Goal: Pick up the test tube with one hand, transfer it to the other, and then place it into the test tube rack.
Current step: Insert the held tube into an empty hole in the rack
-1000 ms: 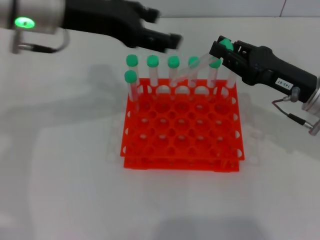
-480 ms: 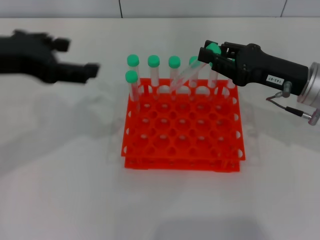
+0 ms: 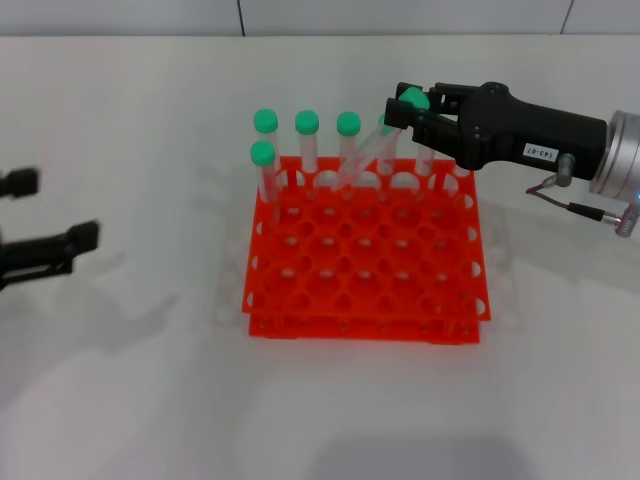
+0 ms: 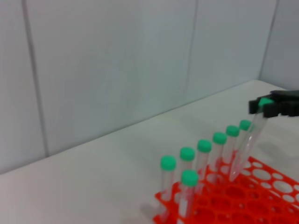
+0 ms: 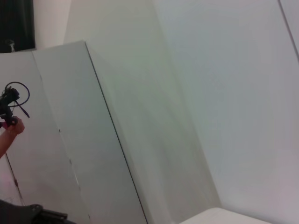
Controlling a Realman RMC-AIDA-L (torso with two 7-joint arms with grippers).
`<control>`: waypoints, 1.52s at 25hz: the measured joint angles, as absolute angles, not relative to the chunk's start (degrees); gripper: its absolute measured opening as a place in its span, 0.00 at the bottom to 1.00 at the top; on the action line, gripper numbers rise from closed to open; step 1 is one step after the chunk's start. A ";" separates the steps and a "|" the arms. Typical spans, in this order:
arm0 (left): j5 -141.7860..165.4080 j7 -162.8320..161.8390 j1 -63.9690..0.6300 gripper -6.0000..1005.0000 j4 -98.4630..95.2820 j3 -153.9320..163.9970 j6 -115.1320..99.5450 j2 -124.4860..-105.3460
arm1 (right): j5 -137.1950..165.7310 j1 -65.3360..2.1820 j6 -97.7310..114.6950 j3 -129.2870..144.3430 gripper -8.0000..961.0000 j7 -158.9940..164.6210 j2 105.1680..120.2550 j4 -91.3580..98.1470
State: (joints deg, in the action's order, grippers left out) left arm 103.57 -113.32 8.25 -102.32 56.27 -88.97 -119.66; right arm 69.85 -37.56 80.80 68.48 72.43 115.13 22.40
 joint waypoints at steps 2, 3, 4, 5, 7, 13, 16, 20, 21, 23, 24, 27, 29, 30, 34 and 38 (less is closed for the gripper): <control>101.25 -108.41 10.32 0.89 -98.21 56.29 -88.05 -119.68 | 70.11 -37.41 80.73 68.55 0.29 72.83 115.03 22.86; 100.37 -106.03 11.05 0.89 -96.17 56.31 -87.81 -119.71 | 70.14 -37.42 80.71 68.63 0.29 72.97 114.99 22.92; 99.14 -102.80 11.74 0.89 -93.35 56.34 -87.49 -119.76 | 70.18 -37.47 80.70 68.72 0.29 73.09 114.96 22.94; 97.94 -99.45 12.22 0.89 -90.40 56.30 -87.16 -119.79 | 70.32 -37.59 80.69 68.85 0.29 73.36 114.89 23.08; 95.35 -92.73 12.75 0.89 -83.65 55.90 -87.10 -119.79 | 71.41 -37.72 80.55 69.01 0.29 74.67 114.82 24.41; 89.77 -80.33 12.01 0.89 -68.99 48.98 -91.87 -119.53 | 77.74 -37.44 78.54 69.02 0.30 81.24 115.09 32.74; 90.25 -78.78 10.98 0.89 -65.06 45.85 -94.21 -119.40 | 80.40 -37.97 77.15 69.56 0.30 84.49 115.24 36.56; 91.01 -77.39 9.97 0.89 -62.04 44.67 -94.45 -119.35 | 81.25 -38.59 73.57 73.59 0.30 88.31 115.21 41.00; 91.02 -77.35 9.95 0.89 -61.98 44.67 -94.42 -119.35 | 81.28 -39.13 72.66 74.73 0.30 89.05 115.16 41.65; 91.19 -77.09 9.80 0.89 -61.56 44.61 -94.19 -119.31 | 81.39 -40.47 71.29 76.71 0.30 90.42 115.14 42.48; 91.36 -77.04 9.72 0.89 -61.51 44.58 -94.12 -119.29 | 81.63 -41.16 70.82 77.38 0.30 91.08 115.14 42.71; 92.11 -77.13 8.92 0.89 -61.43 44.53 -93.98 -119.30 | 83.10 -43.14 69.68 78.76 0.30 92.82 115.24 42.98; 92.42 -77.30 8.41 0.89 -61.29 44.52 -93.95 -119.28 | 83.82 -44.19 68.65 79.79 0.30 93.78 115.31 42.99; 92.49 -77.33 8.14 0.89 -61.22 44.49 -93.94 -119.24 | 83.97 -44.72 68.05 80.42 0.30 94.24 115.33 43.00; 92.63 -77.34 7.92 0.89 -61.18 44.23 -93.88 -119.25 | 84.31 -46.45 65.74 82.83 0.30 95.63 115.36 43.02; 92.94 -77.44 7.50 0.89 -60.77 43.80 -93.85 -119.25 | 86.00 -47.38 64.31 83.38 0.31 96.52 115.38 43.04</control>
